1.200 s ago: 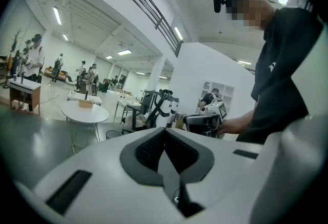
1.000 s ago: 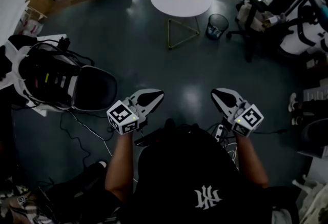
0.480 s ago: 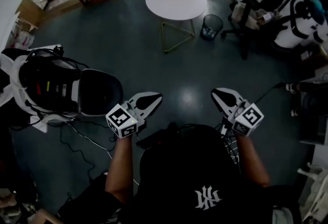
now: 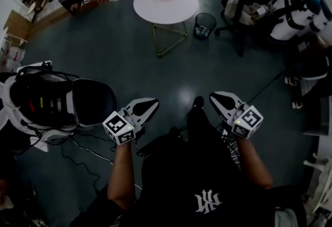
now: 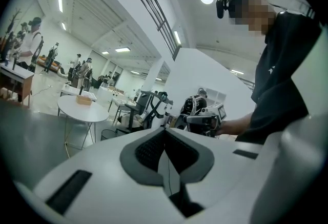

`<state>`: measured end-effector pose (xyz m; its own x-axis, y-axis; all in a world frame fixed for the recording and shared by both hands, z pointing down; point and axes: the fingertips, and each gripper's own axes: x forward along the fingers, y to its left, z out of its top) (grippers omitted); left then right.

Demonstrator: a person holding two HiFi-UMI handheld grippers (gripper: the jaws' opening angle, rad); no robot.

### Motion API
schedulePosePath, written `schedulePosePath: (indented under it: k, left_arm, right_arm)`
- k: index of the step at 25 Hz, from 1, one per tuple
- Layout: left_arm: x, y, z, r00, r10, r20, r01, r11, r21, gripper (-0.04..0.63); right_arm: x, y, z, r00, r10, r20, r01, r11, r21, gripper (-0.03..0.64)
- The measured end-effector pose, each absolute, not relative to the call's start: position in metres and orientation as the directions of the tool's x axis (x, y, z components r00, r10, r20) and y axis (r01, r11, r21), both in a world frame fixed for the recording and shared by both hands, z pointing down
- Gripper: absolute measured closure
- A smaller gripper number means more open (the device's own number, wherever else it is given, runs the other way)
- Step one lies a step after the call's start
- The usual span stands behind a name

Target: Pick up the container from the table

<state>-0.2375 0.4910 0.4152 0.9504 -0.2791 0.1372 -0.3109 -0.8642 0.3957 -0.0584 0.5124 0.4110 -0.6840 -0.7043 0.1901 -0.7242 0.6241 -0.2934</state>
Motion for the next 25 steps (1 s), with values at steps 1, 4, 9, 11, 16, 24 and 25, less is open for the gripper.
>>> schedulePosePath:
  k: [1,4,9,11,16,24,25]
  left_arm:
    - [-0.236,0.486,0.416,0.949,-0.281,0.140,-0.314,-0.864,0.394,0.591]
    - [-0.233,0.470,0.418,0.944,-0.289,0.162,-0.330,-0.861,0.387,0.591]
    - [-0.213,0.434,0.413,0.926,-0.329,0.187,-0.377,-0.847,0.375,0.591]
    - [-0.199,0.421,0.410,0.922,-0.334,0.195,-0.385,-0.842,0.378,0.591]
    - [-0.166,0.380,0.395,0.905,-0.378,0.195,-0.425,-0.826,0.371,0.591]
    - [-0.118,0.340,0.397,0.884,-0.422,0.203,-0.468,-0.793,0.390,0.591]
    - [-0.113,0.338,0.397,0.880,-0.426,0.209,-0.475,-0.792,0.383,0.591]
  right_arm:
    - [-0.057,0.505,0.413,-0.682,-0.706,0.193,-0.726,0.622,-0.293,0.571]
    - [-0.052,0.482,0.414,-0.688,-0.703,0.179,-0.719,0.629,-0.295,0.571]
    - [-0.027,0.431,0.419,-0.708,-0.690,0.151,-0.697,0.648,-0.308,0.571]
    - [-0.013,0.411,0.415,-0.721,-0.680,0.134,-0.683,0.665,-0.302,0.571]
    - [0.030,0.368,0.399,-0.745,-0.660,0.098,-0.656,0.698,-0.289,0.571]
    - [0.079,0.319,0.376,-0.773,-0.634,-0.002,-0.605,0.739,-0.295,0.570]
    - [0.082,0.317,0.377,-0.777,-0.630,-0.003,-0.601,0.743,-0.295,0.570]
